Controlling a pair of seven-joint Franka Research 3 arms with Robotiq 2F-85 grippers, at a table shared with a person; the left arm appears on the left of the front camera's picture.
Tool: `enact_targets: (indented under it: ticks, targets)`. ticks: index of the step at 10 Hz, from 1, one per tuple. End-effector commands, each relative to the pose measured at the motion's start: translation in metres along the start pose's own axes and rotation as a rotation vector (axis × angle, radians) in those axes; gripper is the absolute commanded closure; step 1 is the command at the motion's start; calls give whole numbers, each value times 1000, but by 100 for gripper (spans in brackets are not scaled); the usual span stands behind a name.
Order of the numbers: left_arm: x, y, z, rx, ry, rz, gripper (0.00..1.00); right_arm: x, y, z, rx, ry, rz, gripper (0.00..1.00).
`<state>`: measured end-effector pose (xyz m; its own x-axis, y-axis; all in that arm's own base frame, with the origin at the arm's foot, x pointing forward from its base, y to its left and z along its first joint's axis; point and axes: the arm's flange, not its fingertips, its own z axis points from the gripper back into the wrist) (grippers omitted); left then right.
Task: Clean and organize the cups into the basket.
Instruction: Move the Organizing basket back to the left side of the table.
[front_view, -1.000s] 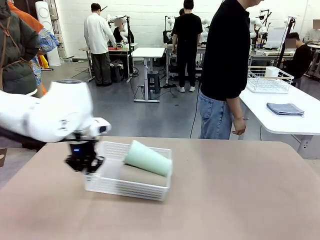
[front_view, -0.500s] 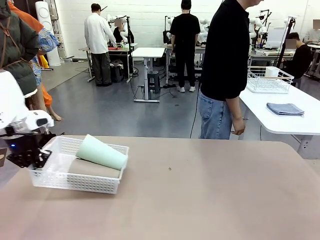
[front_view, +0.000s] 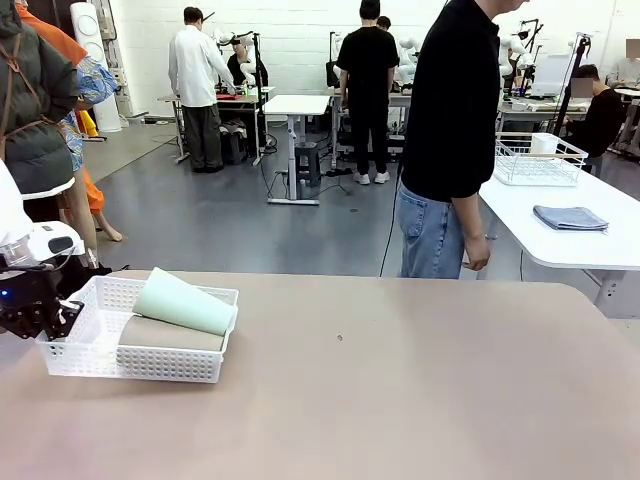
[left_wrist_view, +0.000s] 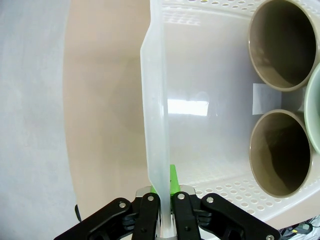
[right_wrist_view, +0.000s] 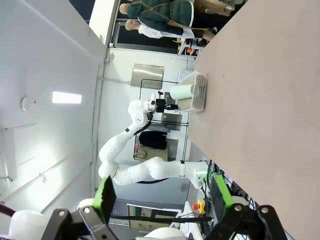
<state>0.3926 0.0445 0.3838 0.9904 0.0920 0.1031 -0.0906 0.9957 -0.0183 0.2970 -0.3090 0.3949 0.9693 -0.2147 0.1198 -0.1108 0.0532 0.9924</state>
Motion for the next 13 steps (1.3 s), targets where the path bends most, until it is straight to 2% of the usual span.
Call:
enact_targets:
  ticks: [1,6,10,13]
  targets:
    - [0,-4,4,-1,-9,-9,96,-1,0,1,1,-2,-2,0]
    - [0,-4,0,3,0,-9,95,-1,0,1,1,-2,-2,0]
    - [2,4,-14,76,-77,-83,95,-1,0,1,1,-2,-2,0]
    - [13,7,-25,38,-29,-54,95,-1,0,1,1,-2,-2,0]
